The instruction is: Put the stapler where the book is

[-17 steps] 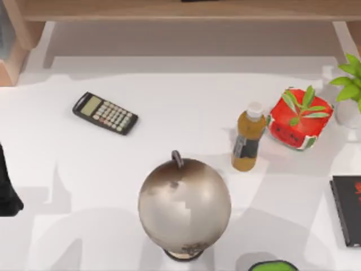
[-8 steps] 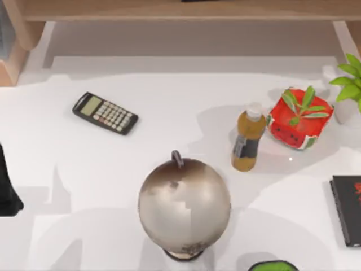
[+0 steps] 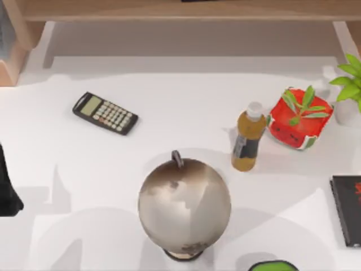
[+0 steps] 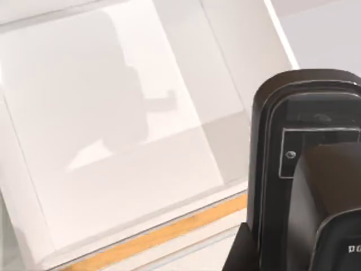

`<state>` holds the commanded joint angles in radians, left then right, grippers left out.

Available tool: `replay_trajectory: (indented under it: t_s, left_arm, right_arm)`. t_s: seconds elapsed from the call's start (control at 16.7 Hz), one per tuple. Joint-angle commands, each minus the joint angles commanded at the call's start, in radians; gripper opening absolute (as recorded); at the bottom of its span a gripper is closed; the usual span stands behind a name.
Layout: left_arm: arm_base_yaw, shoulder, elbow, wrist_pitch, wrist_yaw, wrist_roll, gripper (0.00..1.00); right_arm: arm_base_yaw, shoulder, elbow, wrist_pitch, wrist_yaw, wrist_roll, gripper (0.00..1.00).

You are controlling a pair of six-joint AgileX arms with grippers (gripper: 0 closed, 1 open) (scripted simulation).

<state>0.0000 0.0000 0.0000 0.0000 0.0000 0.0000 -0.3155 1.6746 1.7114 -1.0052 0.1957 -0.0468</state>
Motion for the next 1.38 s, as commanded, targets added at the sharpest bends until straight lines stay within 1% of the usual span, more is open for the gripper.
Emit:
replay_trajectory:
  t_s: [0.42, 0.72, 1.38]
  left_arm:
    - [0.000, 0.000, 0.000, 0.000, 0.000, 0.000, 1.00]
    - [0.000, 0.000, 0.000, 0.000, 0.000, 0.000, 1.00]
    - [0.000, 0.000, 0.000, 0.000, 0.000, 0.000, 1.00]
  right_arm:
    - [0.058, -0.160, -0.243, 0.035, -0.028, 0.011, 0.00]
    - [0.105, -0.224, -0.392, 0.052, -0.061, 0.019, 0.00]
    - [0.252, -0.199, -0.756, 0.086, -0.176, 0.015, 0.00]
